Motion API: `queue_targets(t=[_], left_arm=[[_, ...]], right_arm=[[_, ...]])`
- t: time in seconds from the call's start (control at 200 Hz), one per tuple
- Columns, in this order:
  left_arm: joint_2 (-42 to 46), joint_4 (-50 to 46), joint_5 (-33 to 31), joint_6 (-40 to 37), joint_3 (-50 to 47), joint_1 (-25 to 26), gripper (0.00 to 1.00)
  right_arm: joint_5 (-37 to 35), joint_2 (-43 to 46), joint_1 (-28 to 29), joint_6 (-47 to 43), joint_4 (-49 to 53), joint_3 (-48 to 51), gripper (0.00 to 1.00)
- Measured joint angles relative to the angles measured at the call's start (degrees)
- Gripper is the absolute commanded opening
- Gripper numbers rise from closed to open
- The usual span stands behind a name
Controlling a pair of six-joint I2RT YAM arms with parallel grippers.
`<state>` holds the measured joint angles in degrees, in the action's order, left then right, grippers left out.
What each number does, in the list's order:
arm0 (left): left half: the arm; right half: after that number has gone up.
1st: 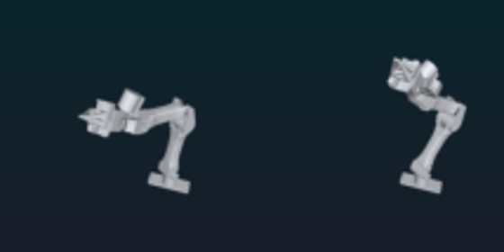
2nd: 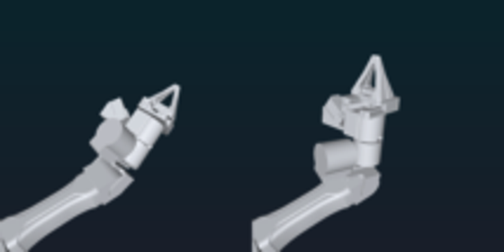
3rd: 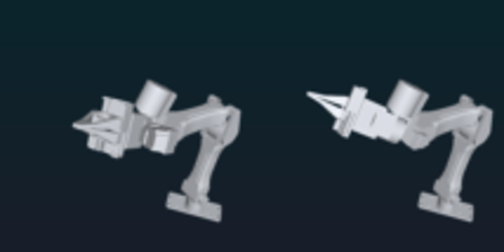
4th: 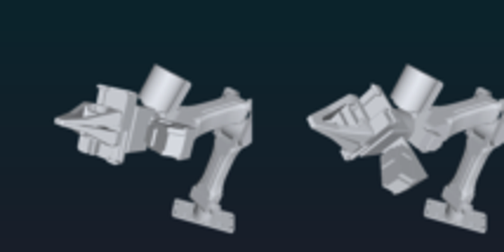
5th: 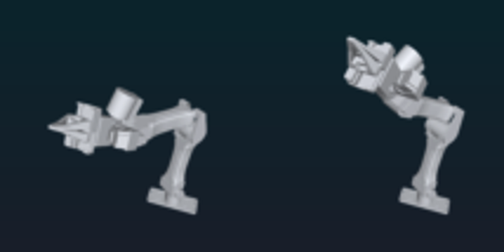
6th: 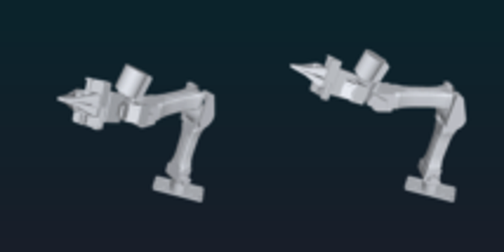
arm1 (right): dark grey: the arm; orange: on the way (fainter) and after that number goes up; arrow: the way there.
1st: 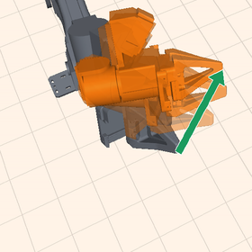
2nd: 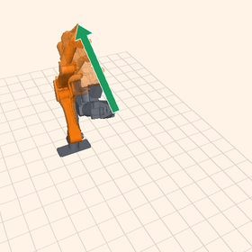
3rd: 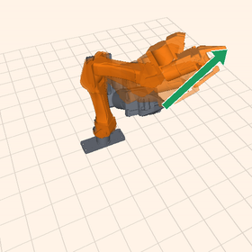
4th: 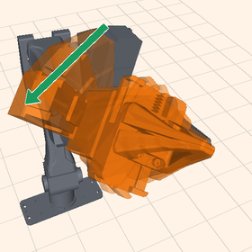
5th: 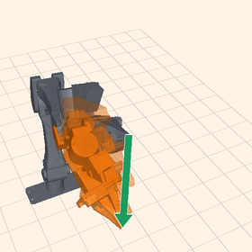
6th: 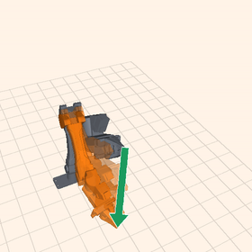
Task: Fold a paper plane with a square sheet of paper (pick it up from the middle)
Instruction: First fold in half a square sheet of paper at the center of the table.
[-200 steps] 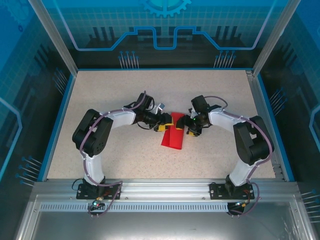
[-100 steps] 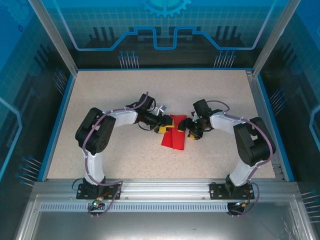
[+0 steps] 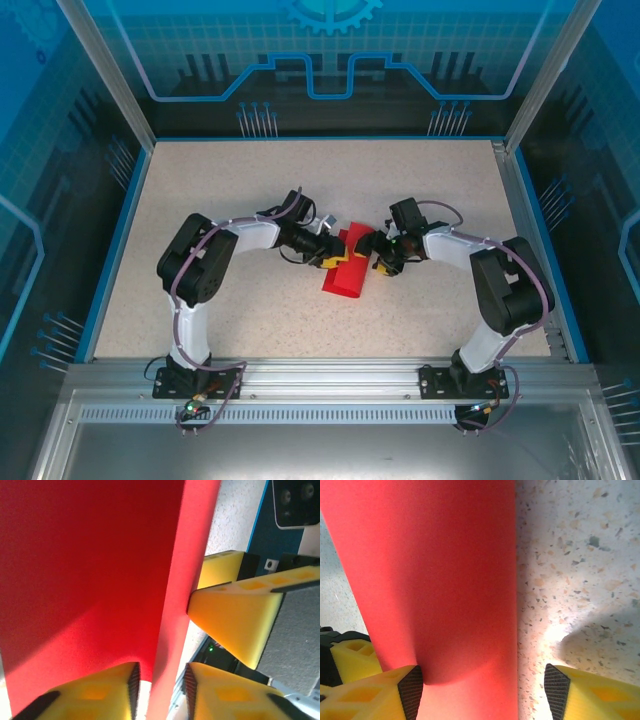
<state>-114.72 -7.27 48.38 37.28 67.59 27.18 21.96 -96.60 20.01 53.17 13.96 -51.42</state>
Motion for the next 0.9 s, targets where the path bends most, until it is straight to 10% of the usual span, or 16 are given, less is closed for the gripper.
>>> queue_targets(t=[0.2,0.9], left_arm=[[-0.2,-0.2,-1.0,0.0,0.9,0.0,0.05],[-0.2,-0.9,-5.1,0.3,0.7,-0.2,0.04]], right_arm=[[0.0,1.0,-0.2,-0.2,0.2,0.0,0.72],[-0.5,2.2,-0.5,-3.3,0.5,3.1,0.57]])
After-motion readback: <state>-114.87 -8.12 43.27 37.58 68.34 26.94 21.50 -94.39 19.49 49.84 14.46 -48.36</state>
